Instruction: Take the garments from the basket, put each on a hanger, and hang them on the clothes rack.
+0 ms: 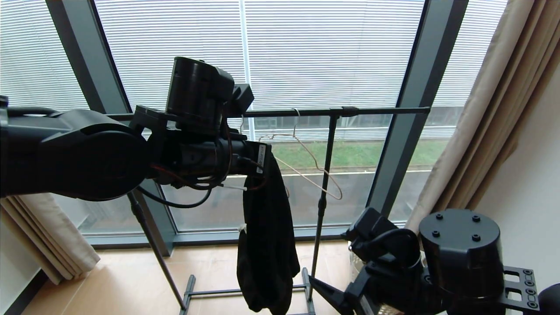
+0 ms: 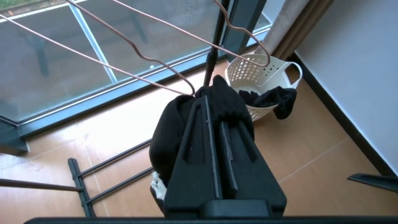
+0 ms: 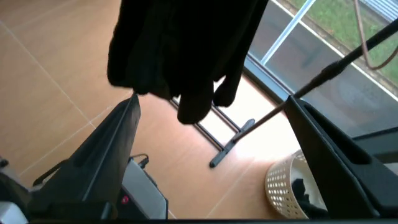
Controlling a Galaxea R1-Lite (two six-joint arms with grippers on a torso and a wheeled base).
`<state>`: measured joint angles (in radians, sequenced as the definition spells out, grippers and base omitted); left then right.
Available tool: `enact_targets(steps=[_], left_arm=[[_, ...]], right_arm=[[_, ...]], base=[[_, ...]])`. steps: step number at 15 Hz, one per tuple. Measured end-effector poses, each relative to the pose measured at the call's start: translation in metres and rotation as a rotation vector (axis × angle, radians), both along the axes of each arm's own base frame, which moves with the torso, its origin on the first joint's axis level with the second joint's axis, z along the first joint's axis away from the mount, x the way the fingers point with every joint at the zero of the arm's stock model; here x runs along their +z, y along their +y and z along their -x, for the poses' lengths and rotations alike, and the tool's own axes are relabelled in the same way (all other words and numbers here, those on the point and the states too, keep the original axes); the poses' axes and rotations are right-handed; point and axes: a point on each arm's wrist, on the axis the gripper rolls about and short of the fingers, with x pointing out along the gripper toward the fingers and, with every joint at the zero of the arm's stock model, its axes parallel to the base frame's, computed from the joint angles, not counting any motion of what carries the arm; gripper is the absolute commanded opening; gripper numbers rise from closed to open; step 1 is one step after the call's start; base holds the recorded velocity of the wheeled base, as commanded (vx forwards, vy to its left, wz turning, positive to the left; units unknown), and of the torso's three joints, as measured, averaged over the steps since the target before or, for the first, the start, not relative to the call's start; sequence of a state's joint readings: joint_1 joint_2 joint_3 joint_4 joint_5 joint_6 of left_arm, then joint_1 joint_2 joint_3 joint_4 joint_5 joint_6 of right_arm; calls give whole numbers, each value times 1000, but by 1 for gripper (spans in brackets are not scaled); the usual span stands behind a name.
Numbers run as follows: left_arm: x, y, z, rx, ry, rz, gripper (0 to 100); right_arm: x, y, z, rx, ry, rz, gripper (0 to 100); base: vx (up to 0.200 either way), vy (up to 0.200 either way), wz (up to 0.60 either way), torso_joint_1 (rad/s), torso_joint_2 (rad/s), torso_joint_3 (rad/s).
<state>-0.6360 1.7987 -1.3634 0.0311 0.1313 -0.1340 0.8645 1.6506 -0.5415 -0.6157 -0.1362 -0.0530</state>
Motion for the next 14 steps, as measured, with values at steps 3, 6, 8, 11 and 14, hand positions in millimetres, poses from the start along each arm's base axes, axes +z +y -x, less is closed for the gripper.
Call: enact_targets(steps=[3, 6, 8, 11, 14], left_arm=[[-7, 1, 3, -2, 21, -16, 0], [-9, -1, 7, -12, 25, -20, 0], [-9, -2, 11, -19, 26, -21, 0], [-10, 2, 17, -23, 31, -26, 0], [-8, 3, 19, -24, 28, -23, 0]], right_arm=[[15, 22, -8, 5, -25, -74, 100], [19, 42, -20, -28, -51, -93, 100], [10, 49, -27, -44, -39, -71, 100], [-10, 46, -45, -102, 8, -34, 100], [-29, 43, -53, -135, 51, 3, 100]], base=[[0, 0, 0, 0, 0, 0], [0, 0, 0, 0, 0, 0], [0, 0, 0, 0, 0, 0], [0, 0, 0, 0, 0, 0], [0, 0, 0, 0, 0, 0]])
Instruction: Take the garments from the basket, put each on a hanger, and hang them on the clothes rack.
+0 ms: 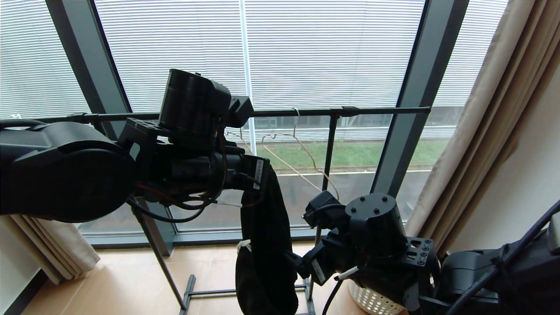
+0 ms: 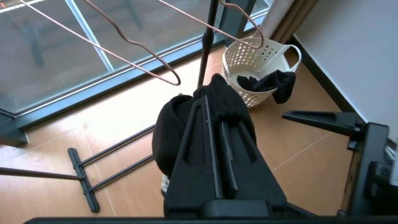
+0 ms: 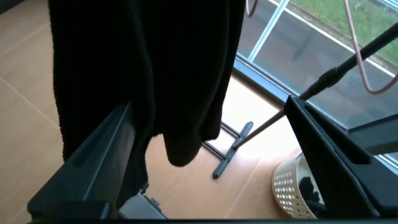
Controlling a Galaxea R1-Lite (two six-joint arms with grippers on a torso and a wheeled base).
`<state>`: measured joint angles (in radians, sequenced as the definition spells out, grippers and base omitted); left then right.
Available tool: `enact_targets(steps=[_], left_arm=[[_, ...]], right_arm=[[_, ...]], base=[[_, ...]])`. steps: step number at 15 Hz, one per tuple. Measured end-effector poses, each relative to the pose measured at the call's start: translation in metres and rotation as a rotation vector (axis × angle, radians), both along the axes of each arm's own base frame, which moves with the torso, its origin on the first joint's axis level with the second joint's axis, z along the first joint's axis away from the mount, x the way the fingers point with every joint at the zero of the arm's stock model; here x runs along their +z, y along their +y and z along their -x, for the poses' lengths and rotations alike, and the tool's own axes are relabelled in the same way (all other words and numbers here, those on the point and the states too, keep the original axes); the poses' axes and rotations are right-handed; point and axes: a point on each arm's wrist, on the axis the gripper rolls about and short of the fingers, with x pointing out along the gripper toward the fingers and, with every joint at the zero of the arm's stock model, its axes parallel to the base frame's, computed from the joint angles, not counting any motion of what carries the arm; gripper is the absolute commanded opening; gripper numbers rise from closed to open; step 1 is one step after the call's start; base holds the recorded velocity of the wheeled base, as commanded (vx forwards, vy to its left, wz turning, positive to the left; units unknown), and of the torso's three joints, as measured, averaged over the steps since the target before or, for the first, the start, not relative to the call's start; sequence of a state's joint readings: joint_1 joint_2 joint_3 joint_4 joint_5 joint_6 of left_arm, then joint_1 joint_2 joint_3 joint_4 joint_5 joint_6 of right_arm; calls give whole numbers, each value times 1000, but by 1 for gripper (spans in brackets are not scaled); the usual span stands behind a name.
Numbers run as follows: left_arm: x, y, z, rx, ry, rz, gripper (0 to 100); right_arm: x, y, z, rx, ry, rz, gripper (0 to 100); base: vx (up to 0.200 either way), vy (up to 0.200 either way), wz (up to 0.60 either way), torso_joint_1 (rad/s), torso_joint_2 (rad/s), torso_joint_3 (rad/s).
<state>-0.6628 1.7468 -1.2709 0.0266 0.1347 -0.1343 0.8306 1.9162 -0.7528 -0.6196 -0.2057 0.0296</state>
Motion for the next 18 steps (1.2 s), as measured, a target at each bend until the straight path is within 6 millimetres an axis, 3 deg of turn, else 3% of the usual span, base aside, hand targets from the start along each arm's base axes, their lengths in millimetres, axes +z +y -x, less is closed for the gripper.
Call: enact_targets(steps=[7, 13, 14, 18], left_arm=[[4, 5, 6, -1, -8, 7, 0], [4, 5, 9, -7, -6, 5, 0], [4, 5, 9, -7, -6, 5, 0], [3, 5, 10, -9, -4, 5, 0]], right_arm=[[-24, -9, 6, -12, 72, 59, 100], [-27, -7, 6, -1, 53, 30, 100], [-29, -7, 6, -1, 47, 27, 0], [-40, -5, 5, 0, 57, 37, 0]], base=[[0, 0, 0, 0, 0, 0], [0, 0, 0, 0, 0, 0], [0, 0, 0, 0, 0, 0], [0, 0, 0, 0, 0, 0]])
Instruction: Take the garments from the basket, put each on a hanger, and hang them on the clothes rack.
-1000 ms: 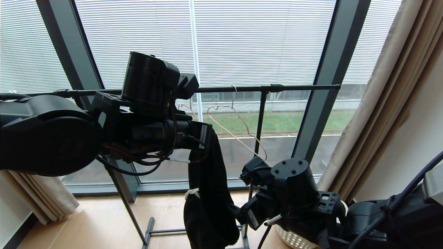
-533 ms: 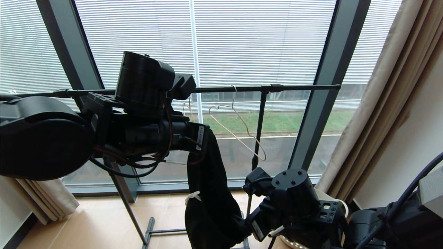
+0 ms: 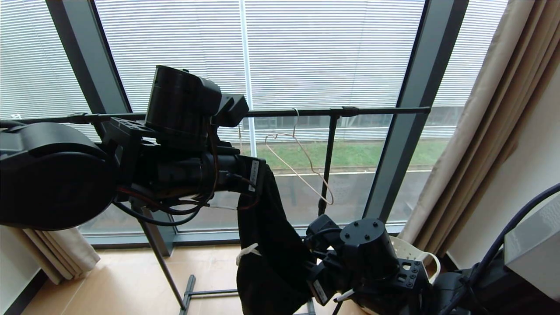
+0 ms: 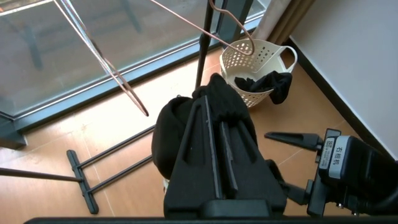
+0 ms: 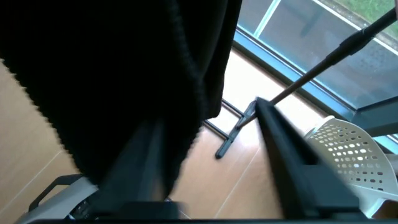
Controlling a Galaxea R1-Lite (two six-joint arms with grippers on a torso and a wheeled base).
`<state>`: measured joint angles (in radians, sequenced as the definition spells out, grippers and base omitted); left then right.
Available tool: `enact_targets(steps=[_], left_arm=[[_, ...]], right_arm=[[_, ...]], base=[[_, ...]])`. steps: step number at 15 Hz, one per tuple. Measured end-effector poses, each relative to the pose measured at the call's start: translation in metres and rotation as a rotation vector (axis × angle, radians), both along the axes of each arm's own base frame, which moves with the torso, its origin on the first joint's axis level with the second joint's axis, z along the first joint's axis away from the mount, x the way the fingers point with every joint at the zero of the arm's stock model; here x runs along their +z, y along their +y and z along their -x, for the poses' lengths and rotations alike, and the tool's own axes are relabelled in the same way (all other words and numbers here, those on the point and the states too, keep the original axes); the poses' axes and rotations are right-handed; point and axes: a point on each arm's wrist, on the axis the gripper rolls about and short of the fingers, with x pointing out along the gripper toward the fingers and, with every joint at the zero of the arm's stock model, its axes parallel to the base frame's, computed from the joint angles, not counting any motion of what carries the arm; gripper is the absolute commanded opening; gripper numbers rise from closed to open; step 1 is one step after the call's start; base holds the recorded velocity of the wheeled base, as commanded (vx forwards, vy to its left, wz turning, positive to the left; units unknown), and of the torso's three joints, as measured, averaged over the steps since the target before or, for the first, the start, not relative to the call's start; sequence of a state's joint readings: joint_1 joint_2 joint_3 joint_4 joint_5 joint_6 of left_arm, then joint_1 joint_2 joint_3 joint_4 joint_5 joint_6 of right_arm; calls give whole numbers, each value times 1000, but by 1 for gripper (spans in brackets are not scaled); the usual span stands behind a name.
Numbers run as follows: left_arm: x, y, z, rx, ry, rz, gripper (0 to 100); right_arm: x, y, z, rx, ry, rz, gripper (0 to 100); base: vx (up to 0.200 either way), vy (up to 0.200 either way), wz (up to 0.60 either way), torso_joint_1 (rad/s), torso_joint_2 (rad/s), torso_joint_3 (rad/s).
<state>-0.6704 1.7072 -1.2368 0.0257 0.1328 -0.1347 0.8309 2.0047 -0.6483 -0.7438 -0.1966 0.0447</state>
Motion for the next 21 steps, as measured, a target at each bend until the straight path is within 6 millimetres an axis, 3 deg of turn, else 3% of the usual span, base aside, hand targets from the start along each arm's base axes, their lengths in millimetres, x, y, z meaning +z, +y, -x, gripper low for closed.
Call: enact_targets(steps=[5, 6, 10, 15, 18, 21], left_arm=[[-10, 3, 3, -1, 29, -22, 0], [-13, 4, 4, -2, 35, -28, 100], [-33, 12, 13, -17, 61, -76, 100], [-59, 49, 25, -150, 126, -174, 100], [-58, 67, 28, -262, 147, -110, 100], [-48, 90, 10, -188, 110, -84, 100]], right_arm=[[7, -4, -12, -71, -15, -92, 0], [10, -7, -17, -89, -32, -113, 0], [27, -22, -43, -230, -56, -262, 0], [48, -42, -69, -341, -107, -355, 0], [55, -46, -78, -398, -144, -369, 0], [59, -50, -81, -421, -162, -374, 0]], base=[[0, 0, 0, 0, 0, 0], [0, 0, 0, 0, 0, 0], [0, 0, 0, 0, 0, 0], [0, 0, 0, 0, 0, 0], [0, 0, 0, 0, 0, 0], [0, 0, 0, 0, 0, 0]])
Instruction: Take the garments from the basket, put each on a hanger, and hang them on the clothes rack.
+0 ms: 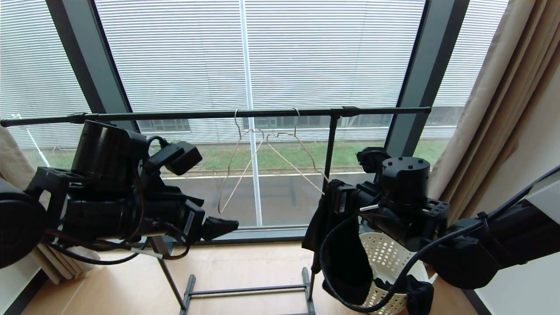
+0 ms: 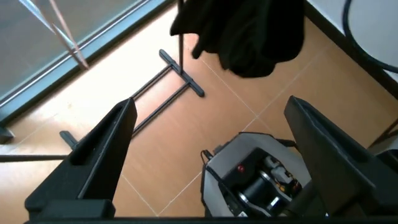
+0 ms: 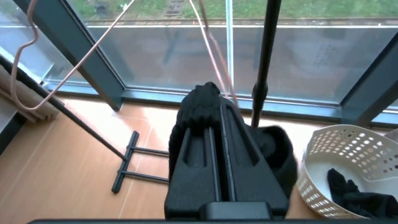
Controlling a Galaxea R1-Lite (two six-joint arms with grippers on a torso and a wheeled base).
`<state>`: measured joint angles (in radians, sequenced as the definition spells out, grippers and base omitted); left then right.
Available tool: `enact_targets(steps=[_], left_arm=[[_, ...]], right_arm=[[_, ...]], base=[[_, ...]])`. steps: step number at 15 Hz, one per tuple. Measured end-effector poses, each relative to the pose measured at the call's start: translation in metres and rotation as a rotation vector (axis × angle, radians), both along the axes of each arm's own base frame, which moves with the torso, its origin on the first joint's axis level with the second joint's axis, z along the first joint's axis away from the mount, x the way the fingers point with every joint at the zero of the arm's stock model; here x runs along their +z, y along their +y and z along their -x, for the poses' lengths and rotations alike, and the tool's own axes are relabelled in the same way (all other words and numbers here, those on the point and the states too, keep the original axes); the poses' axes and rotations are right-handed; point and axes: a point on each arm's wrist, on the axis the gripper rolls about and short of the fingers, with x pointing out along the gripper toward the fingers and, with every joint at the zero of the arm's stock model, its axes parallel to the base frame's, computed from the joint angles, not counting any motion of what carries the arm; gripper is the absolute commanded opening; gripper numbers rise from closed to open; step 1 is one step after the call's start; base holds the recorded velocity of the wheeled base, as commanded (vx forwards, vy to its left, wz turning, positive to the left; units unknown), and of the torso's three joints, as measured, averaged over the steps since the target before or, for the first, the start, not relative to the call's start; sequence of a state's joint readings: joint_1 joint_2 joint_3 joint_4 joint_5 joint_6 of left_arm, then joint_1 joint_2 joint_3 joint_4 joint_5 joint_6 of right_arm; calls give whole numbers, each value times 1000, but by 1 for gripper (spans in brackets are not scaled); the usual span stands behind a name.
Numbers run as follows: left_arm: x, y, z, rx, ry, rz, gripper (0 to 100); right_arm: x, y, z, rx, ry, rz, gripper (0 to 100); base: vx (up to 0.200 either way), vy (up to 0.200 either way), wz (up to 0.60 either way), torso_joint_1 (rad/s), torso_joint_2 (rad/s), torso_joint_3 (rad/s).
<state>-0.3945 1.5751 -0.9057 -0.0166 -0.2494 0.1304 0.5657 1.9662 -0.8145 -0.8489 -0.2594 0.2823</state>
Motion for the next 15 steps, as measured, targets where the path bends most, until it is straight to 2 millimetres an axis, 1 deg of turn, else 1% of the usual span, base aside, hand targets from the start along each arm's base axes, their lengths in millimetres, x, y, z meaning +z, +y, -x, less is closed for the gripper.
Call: enact_targets(steps=[2, 4, 7, 10, 13, 15], left_arm=[[9, 7, -25, 120, -50, -31, 100], [15, 6, -53, 227, -85, -45, 100], [11, 0, -97, 303, -117, -56, 100], [-5, -8, -141, 354, -133, -66, 100], [-24, -17, -179, 440, -144, -72, 100], [-38, -26, -196, 464, -143, -75, 100]], right_arm=[[2, -2, 0, -18, -9, 4, 0], [3, -2, 1, -23, -13, 5, 0], [7, -4, 4, -23, -22, 4, 0], [8, -4, 8, -13, -28, 24, 0], [6, 0, 14, 2, -21, 35, 0], [5, 2, 15, 6, -19, 37, 0]], base=[[0, 0, 0, 0, 0, 0], [0, 0, 0, 0, 0, 0], [0, 0, 0, 0, 0, 0], [0, 0, 0, 0, 0, 0], [0, 0, 0, 0, 0, 0], [0, 0, 0, 0, 0, 0]])
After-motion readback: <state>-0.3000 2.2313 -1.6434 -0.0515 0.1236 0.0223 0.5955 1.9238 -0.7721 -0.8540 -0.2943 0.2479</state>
